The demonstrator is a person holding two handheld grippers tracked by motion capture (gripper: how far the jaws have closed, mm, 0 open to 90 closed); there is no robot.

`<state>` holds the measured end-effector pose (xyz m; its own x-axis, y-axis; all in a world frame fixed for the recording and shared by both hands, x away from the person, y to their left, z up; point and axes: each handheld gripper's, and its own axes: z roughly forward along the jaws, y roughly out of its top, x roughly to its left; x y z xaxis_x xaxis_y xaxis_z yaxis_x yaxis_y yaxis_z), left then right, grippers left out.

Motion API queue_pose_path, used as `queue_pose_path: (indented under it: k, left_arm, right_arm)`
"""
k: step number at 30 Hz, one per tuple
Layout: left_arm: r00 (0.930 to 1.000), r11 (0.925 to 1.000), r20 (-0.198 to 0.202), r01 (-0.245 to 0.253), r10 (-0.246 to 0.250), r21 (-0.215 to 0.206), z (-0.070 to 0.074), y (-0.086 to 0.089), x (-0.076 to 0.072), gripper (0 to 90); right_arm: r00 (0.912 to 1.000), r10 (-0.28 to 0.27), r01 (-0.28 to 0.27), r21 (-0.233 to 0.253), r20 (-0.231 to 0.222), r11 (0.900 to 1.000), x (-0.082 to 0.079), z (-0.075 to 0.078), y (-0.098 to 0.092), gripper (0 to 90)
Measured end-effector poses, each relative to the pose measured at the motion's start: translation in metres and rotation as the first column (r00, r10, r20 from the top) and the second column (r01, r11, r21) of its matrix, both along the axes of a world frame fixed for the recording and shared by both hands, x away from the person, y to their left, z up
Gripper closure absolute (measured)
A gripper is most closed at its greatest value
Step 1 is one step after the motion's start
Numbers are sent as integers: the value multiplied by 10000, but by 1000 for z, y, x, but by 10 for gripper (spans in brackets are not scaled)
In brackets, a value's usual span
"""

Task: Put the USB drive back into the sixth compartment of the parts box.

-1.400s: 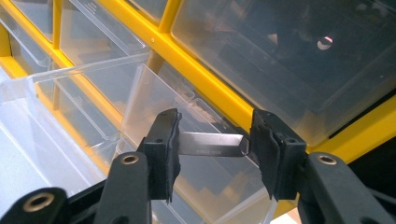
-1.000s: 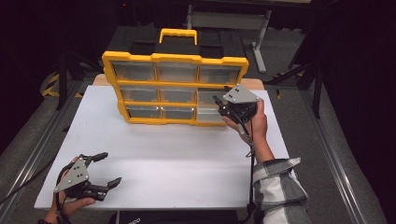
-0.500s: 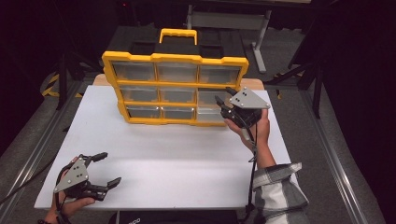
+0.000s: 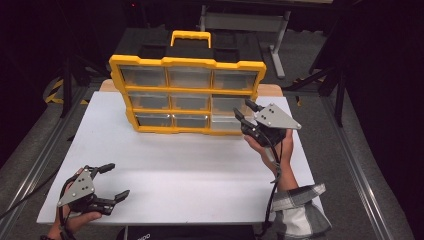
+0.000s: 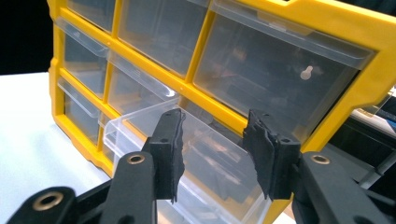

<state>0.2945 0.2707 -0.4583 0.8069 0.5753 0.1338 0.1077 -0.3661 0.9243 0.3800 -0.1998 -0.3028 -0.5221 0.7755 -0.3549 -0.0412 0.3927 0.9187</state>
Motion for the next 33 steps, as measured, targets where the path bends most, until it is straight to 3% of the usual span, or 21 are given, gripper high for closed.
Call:
queue_pose_path:
  k: [8,12,17,29,33]
  left_arm:
    - [10000,10000,1,2,-2,0,0,-1,0,83]
    - [10000,10000,-56,14,-14,-1,-1,-1,0,83]
    - [10000,10000,12,-4,4,78,0,0,0,84]
    - [10000,10000,86,-5,4,47,1,0,-1,83]
    - [10000,10000,82,-6,6,31,1,-1,-2,83]
  right_arm:
    - [9997,218,-220,305,65,9993,-17,-11,-3,484]
    - [9997,135,-139,227,186,9996,-19,-15,-3,467]
    - [9993,74,-74,-19,367,10000,-24,-20,2,385]
    - [9979,143,-156,208,635,9997,-36,-26,4,199]
    - [9978,196,-205,136,627,9997,-38,-30,5,181]
